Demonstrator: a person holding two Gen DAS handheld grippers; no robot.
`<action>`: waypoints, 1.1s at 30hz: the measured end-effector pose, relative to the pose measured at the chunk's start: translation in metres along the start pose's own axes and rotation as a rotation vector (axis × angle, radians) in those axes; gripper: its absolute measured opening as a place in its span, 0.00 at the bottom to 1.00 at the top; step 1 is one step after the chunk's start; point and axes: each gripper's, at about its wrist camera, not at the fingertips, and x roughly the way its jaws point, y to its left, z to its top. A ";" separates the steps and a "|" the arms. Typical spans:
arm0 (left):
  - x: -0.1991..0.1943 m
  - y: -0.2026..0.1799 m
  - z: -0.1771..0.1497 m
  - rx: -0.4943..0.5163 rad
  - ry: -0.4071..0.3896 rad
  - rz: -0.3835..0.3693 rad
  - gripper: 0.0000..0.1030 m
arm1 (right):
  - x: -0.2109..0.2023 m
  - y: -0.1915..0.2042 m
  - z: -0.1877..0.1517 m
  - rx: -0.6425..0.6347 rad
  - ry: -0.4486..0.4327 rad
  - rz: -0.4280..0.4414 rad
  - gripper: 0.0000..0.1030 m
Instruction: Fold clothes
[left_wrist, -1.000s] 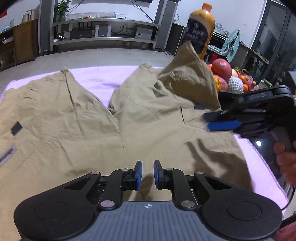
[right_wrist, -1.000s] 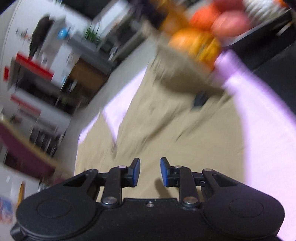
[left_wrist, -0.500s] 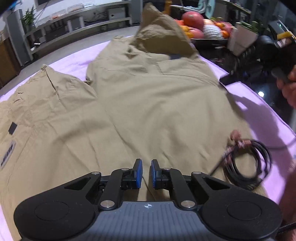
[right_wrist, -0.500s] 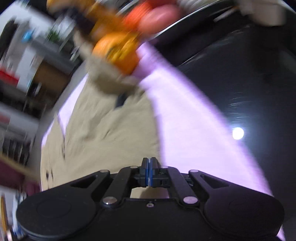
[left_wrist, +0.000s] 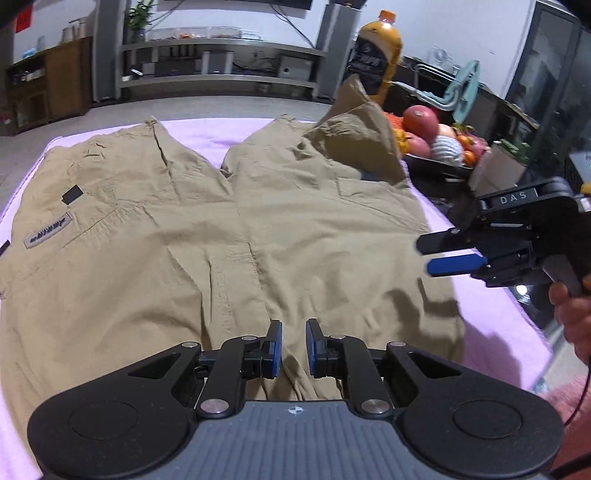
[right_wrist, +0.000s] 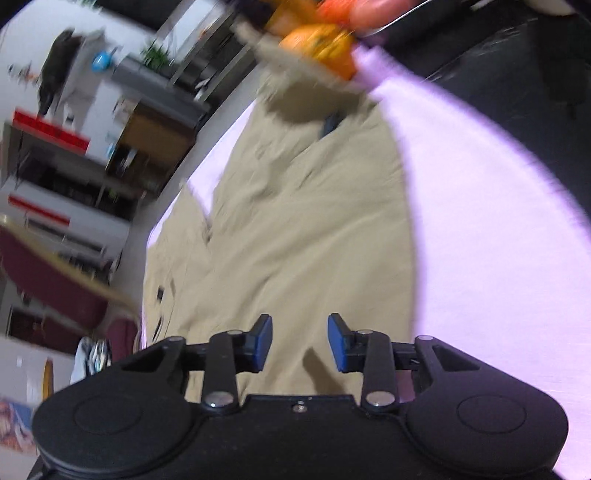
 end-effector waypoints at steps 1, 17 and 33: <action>0.006 -0.001 -0.002 0.007 0.002 0.003 0.12 | 0.009 0.006 -0.002 -0.022 0.021 0.011 0.27; -0.056 -0.032 -0.006 0.140 -0.049 0.061 0.08 | -0.107 0.010 -0.022 -0.147 -0.103 -0.044 0.25; 0.018 -0.134 0.014 0.262 0.011 0.065 0.38 | -0.148 0.006 0.058 -0.226 -0.598 0.034 0.45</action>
